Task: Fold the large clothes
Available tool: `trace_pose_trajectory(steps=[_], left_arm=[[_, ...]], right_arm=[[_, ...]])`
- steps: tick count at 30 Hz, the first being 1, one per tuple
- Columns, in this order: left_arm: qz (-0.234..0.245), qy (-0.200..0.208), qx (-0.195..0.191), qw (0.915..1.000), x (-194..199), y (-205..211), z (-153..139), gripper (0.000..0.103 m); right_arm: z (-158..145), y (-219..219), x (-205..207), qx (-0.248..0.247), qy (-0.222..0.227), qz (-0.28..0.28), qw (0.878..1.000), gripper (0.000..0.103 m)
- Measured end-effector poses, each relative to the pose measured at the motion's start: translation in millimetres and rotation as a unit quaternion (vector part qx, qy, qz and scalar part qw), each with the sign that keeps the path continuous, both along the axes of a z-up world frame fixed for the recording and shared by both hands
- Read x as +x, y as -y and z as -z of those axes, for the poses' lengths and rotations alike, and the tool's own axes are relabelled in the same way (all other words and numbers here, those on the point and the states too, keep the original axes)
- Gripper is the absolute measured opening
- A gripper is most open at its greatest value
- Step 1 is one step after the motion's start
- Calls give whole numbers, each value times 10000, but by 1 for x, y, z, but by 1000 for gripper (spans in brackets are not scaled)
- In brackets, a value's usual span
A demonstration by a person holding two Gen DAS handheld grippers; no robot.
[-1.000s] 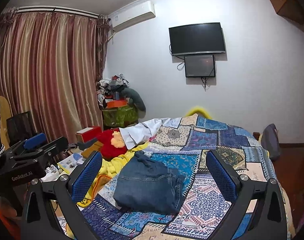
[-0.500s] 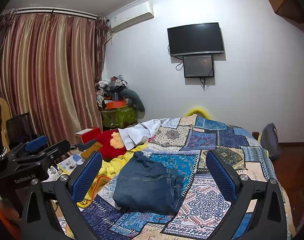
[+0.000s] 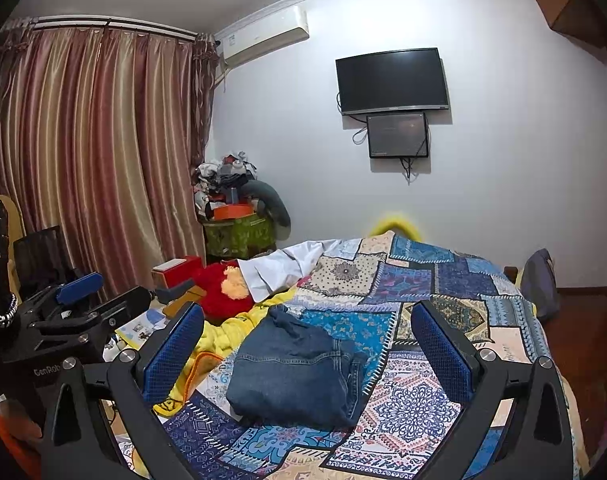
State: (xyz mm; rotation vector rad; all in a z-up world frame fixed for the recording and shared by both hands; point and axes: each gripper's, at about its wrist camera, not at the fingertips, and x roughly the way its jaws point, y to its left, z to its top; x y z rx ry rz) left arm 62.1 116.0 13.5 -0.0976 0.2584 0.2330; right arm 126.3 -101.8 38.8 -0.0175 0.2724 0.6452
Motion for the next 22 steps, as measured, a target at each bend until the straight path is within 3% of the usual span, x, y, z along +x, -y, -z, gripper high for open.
trace_pose_trajectory(steps=[22], left_arm=[[242,47,-12,9997,-4,15,-10,102]], right_arm=[[1,6,6,160,-57,86,9998,103]])
